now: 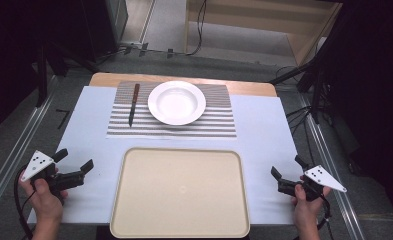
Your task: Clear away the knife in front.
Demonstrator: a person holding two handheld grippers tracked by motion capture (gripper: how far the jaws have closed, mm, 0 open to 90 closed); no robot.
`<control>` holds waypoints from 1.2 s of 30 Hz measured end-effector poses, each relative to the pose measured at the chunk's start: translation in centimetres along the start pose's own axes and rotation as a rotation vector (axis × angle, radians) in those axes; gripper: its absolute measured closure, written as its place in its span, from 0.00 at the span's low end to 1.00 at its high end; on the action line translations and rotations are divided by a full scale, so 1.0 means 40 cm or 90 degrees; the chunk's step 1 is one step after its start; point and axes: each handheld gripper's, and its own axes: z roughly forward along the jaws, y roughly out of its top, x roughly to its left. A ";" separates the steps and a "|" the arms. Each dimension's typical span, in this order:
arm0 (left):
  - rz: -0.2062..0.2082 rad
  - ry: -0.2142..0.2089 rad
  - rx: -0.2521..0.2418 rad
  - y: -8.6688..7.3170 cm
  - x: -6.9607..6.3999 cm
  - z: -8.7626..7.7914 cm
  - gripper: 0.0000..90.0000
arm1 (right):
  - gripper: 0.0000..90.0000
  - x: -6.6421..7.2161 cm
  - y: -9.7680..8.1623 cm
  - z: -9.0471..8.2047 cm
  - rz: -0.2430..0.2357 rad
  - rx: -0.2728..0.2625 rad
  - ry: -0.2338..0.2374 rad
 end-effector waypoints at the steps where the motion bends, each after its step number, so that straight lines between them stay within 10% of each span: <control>1: 0.002 0.003 0.002 0.002 -0.001 0.002 0.00 | 0.00 0.000 0.000 0.000 0.002 0.000 -0.001; 36: -0.007 -0.050 0.021 0.198 -0.065 0.121 0.00 | 0.00 0.004 -0.003 -0.003 -0.004 -0.006 0.011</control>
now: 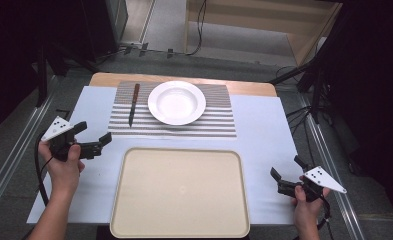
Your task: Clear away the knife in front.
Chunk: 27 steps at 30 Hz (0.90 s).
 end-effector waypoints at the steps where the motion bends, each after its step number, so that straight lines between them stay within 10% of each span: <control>1: 0.002 0.001 0.001 0.006 0.001 0.005 0.00 | 0.00 0.000 0.000 0.000 0.000 0.000 0.000; 27: -0.008 0.007 0.040 0.106 0.045 0.170 0.05 | 0.00 0.001 0.000 0.000 -0.007 -0.004 0.010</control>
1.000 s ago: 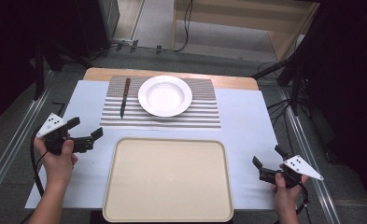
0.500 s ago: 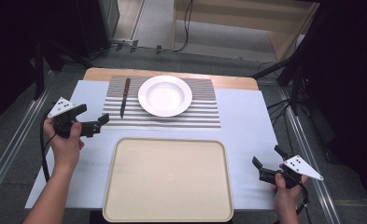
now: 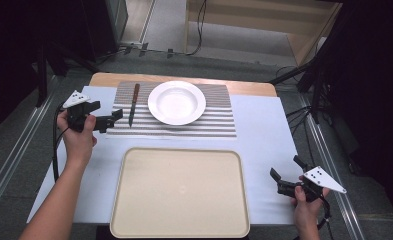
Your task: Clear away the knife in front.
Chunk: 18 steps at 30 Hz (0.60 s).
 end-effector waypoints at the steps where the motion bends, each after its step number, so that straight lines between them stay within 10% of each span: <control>1: 0.000 -0.001 0.002 0.005 0.003 0.006 0.05 | 0.00 0.000 0.000 -0.002 -0.003 -0.005 0.006; 18: -0.029 0.030 0.067 0.077 0.039 0.125 0.14 | 0.00 0.000 -0.001 -0.002 -0.003 -0.003 0.012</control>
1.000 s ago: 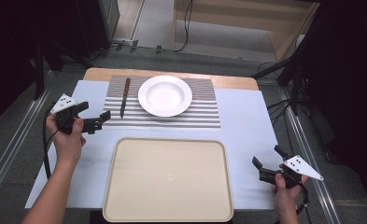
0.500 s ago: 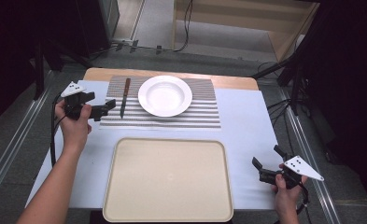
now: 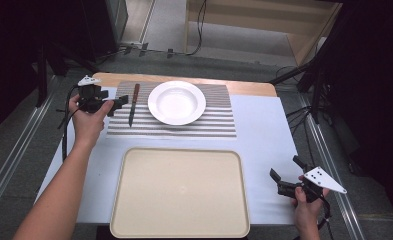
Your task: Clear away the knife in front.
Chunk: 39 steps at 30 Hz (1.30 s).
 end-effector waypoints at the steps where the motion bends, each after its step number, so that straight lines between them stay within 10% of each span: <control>1: -0.001 0.007 0.004 0.006 0.002 0.008 0.15 | 0.00 0.000 0.000 0.000 0.000 0.000 0.000; 39: -0.046 0.129 0.316 0.103 0.011 0.322 0.60 | 0.00 -0.007 -0.001 0.003 0.011 -0.003 0.021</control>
